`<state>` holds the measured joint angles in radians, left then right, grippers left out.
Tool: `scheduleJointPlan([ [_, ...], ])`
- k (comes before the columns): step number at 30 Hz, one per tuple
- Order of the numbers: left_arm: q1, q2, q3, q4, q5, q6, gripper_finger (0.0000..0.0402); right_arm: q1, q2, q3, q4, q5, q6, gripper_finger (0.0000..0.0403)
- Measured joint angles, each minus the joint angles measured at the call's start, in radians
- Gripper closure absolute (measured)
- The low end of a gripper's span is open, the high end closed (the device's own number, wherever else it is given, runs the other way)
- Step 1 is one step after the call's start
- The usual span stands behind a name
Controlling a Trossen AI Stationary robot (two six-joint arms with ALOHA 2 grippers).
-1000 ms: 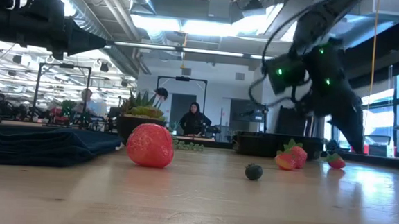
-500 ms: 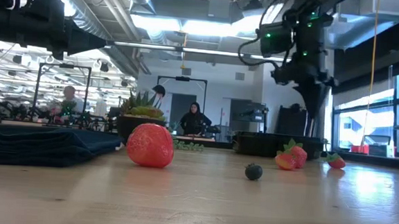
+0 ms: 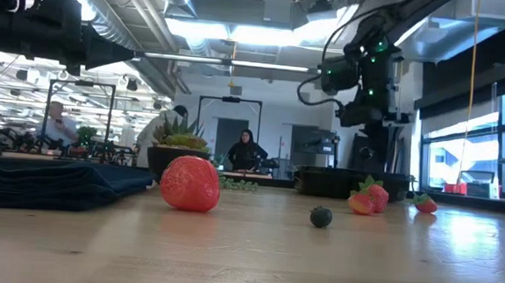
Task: Pick and placing Produce into tupperware
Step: Put the black cherry into the black container, then put the strawberry into the black container
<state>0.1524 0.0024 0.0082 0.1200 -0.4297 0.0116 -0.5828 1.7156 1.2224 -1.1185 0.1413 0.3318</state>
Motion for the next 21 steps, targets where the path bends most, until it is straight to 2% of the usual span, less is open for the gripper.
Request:
scheduleJointPlan([
  [5,0.0,0.0,0.0,0.0,0.0,0.0,0.04,-0.008,-0.001,0.0,0.007,0.0,-0.008,0.0362],
  [13,0.0,0.0,0.0,0.0,0.0,0.0,0.0379,-0.008,-0.002,0.0,0.026,-0.008,-0.065,0.0338],
  [17,0.0,0.0,0.0,0.0,0.0,0.0,0.0369,-0.008,-0.002,0.0,0.024,-0.111,-0.065,0.0298],
  [21,0.0,0.0,0.0,0.0,0.0,0.0,0.036,-0.006,-0.003,0.0,-0.003,-0.177,-0.047,0.0237],
])
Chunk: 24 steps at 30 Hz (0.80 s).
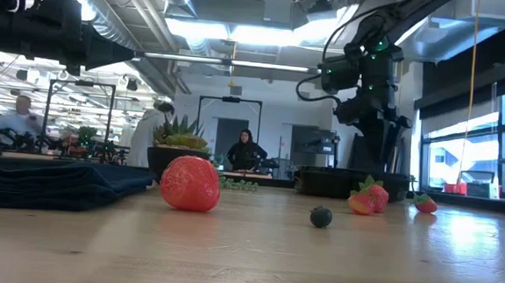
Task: Pick and placing Produce into tupperware
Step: Put the strawberry into the black container
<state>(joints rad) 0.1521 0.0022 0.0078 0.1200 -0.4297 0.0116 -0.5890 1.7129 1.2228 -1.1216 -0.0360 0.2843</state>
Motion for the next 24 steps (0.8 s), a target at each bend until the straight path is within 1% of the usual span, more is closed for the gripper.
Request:
scheduleJointPlan([
  [2,0.0,0.0,0.0,0.0,0.0,0.0,0.0356,0.008,-0.001,0.004,-0.02,0.002,0.009,0.0208],
  [4,0.0,0.0,0.0,0.0,0.0,0.0,0.0352,0.027,-0.012,0.012,-0.02,0.043,-0.005,0.0185],
  [7,0.0,0.0,0.0,0.0,0.0,0.0,0.0346,0.068,-0.044,0.047,-0.02,0.118,-0.01,0.0161],
  [9,0.0,0.0,0.0,0.0,0.0,0.0,0.0343,0.095,-0.069,0.07,-0.023,0.126,-0.011,0.0151],
  [12,0.0,0.0,0.0,0.0,0.0,0.0,0.0338,0.146,-0.118,0.086,-0.021,0.123,-0.005,0.0145],
  [16,0.0,0.0,0.0,0.0,0.0,0.0,0.0332,0.227,-0.17,0.068,-0.021,0.121,0.078,0.0144],
  [22,0.0,0.0,0.0,0.0,0.0,0.002,0.0325,0.371,-0.192,0.032,-0.019,0.121,0.074,0.0144],
  [24,0.0,0.0,0.0,0.0,0.0,0.002,0.0325,0.422,-0.193,0.002,0.013,0.121,0.054,0.0144],
])
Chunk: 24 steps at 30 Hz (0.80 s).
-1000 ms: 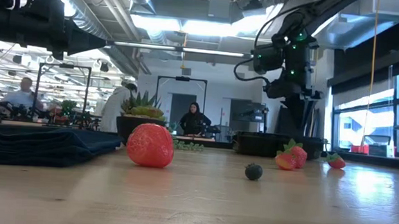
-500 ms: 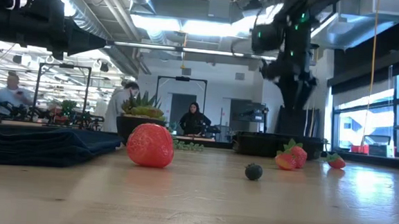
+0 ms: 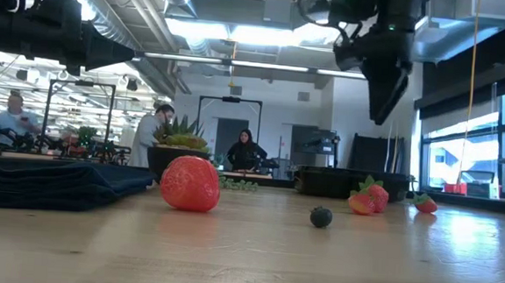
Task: Pick and placing Produce into tupperware
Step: Put the strawberry into the black container
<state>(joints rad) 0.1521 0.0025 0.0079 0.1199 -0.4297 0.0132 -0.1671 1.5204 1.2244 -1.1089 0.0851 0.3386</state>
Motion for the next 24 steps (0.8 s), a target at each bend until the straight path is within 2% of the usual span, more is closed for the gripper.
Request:
scheduleJointPlan([
  [4,0.0,0.0,0.0,0.0,0.0,0.0,0.0331,0.095,0.0,-0.082,0.034,0.019,-0.02,0.0144],
  [10,0.0,0.0,0.0,-0.008,0.0,0.0,0.0345,0.174,0.001,-0.263,0.193,0.047,0.098,0.0144],
  [15,0.0,0.0,0.0,-0.008,0.0,-0.001,0.0355,0.196,0.001,-0.373,0.339,0.047,0.101,0.0144],
  [24,0.0,0.0,0.0,-0.007,0.0,-0.001,0.0369,0.198,0.001,-0.438,0.375,0.056,0.101,0.0144],
])
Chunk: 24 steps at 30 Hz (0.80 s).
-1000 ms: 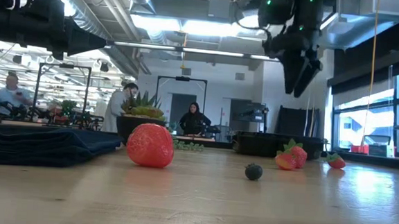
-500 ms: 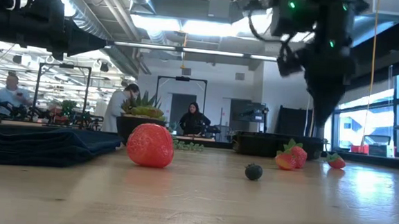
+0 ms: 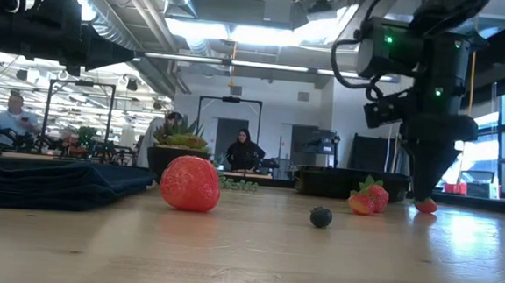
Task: Pick and placing Produce into tupperware
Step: Put the strawberry into the black container
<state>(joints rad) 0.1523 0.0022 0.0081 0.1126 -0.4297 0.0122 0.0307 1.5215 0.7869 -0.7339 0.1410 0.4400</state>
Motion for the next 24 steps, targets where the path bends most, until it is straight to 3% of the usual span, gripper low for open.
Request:
scheduleJointPlan([
  [13,0.0,0.0,0.0,0.0,0.0,0.0,0.0383,-0.002,-0.004,-0.099,0.139,-0.002,0.002,0.0148],
  [24,0.0,0.0,0.0,0.001,0.0,-0.001,0.0388,-0.028,-0.002,-0.1,0.142,-0.064,0.027,0.0215],
])
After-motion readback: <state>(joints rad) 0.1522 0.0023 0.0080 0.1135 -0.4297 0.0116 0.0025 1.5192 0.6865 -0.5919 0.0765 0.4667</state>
